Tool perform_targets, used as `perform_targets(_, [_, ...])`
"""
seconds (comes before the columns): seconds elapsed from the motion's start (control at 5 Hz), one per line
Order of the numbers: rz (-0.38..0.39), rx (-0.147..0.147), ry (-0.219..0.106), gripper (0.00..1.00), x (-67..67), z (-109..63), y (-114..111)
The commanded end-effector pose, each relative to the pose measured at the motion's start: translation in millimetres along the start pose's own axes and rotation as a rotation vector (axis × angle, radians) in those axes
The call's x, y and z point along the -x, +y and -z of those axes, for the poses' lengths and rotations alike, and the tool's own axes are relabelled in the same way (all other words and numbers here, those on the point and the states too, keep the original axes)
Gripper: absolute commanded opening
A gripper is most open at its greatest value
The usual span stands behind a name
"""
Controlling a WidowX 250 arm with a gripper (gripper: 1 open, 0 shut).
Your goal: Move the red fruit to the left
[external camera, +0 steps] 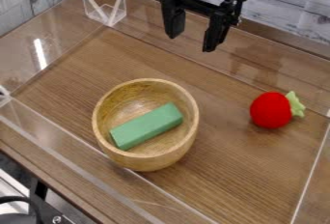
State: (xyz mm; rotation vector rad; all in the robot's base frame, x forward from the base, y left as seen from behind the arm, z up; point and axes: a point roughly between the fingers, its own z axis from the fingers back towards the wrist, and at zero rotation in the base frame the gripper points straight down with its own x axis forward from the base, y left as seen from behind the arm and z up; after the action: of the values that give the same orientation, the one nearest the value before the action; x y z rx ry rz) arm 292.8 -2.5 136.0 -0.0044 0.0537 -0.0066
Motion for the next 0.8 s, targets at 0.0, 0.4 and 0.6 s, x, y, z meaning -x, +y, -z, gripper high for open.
perform_targets(0.0, [0.015, 0.007, 0.019, 1.00, -1.6, 22.1, 1])
perform_targets(0.4, [0.161, 0.014, -0.026, 1.00, -6.8, 54.7, -72])
perform_targets(0.6, [0.194, 0.020, -0.061, 1.00, -14.1, 53.3, -100])
